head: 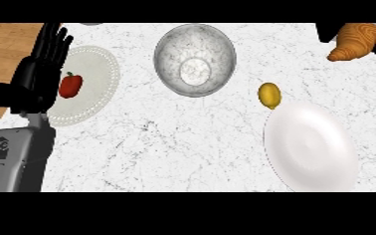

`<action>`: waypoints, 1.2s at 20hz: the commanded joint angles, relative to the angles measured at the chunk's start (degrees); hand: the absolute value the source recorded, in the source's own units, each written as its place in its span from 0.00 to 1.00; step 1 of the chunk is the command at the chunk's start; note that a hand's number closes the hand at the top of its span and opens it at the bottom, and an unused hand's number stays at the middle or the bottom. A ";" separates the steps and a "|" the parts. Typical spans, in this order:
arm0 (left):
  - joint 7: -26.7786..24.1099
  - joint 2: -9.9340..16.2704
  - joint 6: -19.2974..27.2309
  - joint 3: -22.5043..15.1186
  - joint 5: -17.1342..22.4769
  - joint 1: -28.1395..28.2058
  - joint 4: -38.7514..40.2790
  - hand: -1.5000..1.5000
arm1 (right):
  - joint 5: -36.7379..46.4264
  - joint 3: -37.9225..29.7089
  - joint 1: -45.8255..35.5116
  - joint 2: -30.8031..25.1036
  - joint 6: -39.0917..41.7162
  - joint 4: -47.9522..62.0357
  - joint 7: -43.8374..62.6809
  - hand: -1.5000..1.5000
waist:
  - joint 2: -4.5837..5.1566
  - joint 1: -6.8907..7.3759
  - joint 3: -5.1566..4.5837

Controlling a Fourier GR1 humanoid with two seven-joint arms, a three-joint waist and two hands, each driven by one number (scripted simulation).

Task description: Pick the croissant from the plate and place it in the bowl

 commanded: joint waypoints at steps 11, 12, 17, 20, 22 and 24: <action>-0.77 0.46 0.55 1.21 -0.41 2.28 0.15 0.50 | -7.28 -0.59 -17.14 7.27 18.24 11.28 -2.71 1.00 | -1.48 -2.41 -0.32; -0.09 1.18 -0.37 2.25 0.80 2.02 1.24 0.50 | -7.60 -0.46 -17.34 8.00 18.47 11.51 -3.04 1.00 | -1.57 -3.22 -0.32; 1.63 1.86 0.86 2.54 0.17 2.18 -1.53 0.50 | -7.16 1.52 -21.25 13.07 18.52 13.07 0.50 1.00 | -1.87 -3.41 -0.29; -1.30 2.54 -0.89 3.69 0.75 2.68 1.93 0.50 | -6.07 3.51 -24.52 16.68 18.83 13.24 3.41 1.00 | -1.73 -4.16 -0.39; 1.47 2.03 0.29 3.43 0.99 2.25 -0.28 0.50 | -5.58 4.29 -25.47 17.13 19.48 14.20 4.15 1.00 | -1.81 -3.99 -0.35; 0.11 1.60 0.62 3.07 0.11 0.90 2.01 0.50 | -5.38 5.02 -25.55 23.69 16.27 14.88 7.56 1.00 | -1.59 -4.30 -0.39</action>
